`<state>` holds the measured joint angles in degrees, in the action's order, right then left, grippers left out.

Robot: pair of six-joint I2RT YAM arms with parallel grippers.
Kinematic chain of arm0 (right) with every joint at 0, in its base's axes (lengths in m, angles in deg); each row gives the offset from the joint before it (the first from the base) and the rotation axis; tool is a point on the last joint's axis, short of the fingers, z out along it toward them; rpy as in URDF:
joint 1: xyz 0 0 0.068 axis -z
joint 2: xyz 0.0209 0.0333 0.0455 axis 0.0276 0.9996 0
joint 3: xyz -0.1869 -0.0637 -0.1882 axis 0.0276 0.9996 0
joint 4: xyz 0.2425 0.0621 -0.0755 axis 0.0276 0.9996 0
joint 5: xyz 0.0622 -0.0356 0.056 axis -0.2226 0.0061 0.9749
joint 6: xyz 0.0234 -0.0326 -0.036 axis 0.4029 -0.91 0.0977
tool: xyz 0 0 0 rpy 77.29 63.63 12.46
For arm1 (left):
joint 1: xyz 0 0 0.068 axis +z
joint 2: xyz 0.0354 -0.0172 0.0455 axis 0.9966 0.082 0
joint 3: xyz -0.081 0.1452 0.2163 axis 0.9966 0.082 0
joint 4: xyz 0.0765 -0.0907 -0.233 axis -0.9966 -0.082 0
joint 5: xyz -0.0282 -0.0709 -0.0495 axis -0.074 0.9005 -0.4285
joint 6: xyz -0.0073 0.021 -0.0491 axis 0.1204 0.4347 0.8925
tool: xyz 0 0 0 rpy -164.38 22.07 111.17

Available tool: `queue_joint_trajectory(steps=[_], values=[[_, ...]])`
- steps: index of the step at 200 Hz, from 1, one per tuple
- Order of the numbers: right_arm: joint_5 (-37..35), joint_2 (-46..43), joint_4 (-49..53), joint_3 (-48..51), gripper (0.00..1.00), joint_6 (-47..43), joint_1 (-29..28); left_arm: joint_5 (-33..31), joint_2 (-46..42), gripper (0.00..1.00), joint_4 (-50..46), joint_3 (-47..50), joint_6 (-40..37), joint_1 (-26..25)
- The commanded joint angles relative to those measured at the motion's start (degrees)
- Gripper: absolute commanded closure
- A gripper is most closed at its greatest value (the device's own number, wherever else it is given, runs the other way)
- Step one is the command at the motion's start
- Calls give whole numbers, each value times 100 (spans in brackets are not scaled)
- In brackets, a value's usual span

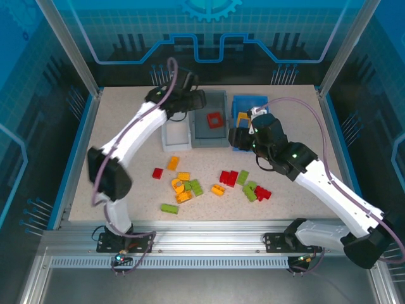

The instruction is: Sort the legos into containers by color

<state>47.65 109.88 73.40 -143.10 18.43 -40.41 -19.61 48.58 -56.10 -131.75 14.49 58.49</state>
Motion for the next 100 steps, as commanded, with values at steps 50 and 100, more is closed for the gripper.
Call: queue_joint_trajectory(steps=[50, 100], values=[[1081, -145, -328, 736, 39, -1316, -1803, -28, -4236, 42, -1030, 4738, 3154, -588], [1167, 430, -919, 1159, 29, -1544, -2981, 64, -5379, 40, -1360, 6663, 5372, -1513]])
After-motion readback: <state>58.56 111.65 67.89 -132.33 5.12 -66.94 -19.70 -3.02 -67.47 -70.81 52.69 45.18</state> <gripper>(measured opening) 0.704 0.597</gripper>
